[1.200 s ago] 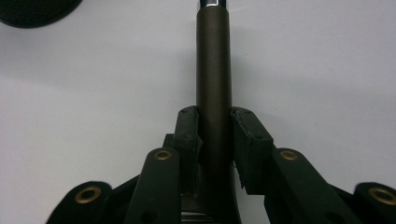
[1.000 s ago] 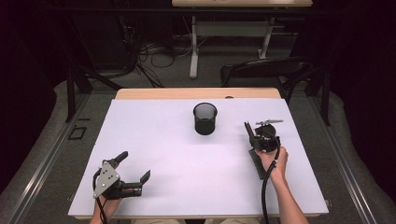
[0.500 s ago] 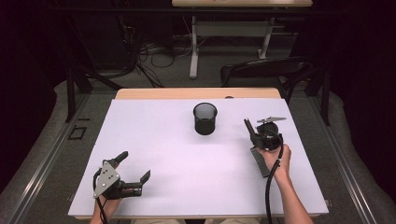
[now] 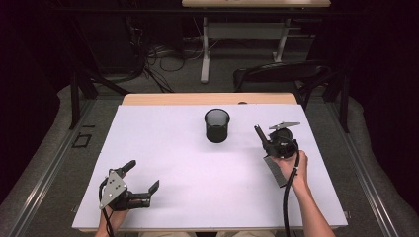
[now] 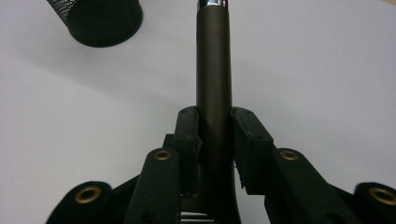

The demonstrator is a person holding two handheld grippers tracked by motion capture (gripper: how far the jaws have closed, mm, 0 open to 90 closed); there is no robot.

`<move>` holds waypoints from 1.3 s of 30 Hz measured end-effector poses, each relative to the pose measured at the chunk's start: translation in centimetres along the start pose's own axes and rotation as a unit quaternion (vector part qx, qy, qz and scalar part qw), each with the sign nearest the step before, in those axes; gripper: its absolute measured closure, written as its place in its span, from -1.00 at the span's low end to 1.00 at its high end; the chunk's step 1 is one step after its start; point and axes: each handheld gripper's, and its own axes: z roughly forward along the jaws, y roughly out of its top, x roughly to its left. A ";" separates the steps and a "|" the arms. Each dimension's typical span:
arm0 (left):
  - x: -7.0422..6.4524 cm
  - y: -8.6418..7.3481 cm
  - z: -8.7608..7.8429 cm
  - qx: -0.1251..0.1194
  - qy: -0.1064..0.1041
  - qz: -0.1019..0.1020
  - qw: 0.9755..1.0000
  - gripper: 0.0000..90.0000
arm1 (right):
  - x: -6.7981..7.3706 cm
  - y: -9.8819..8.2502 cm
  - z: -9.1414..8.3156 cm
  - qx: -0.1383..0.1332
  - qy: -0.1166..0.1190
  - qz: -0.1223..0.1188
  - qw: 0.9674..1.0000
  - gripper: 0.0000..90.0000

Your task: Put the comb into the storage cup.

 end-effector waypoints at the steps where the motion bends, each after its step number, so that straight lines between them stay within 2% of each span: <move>1: 0.0 0.0 0.0 0.000 0.000 0.001 1.000 -1.00 | 0.0 0.0 0.0 0.001 0.001 -0.004 1.000 0.62; 9: 0.0 0.0 0.0 0.001 0.000 0.001 1.000 -1.00 | 0.7 0.4 -0.6 0.004 0.016 -0.033 0.999 0.62; 19: 0.1 0.0 0.0 0.003 0.002 0.002 1.000 -1.00 | 2.1 0.9 -1.2 -0.001 0.036 -0.070 0.997 0.62; 39: 0.1 0.0 0.1 0.007 0.003 0.004 1.000 -1.00 | 4.0 1.2 -1.6 0.003 0.064 -0.132 0.989 0.62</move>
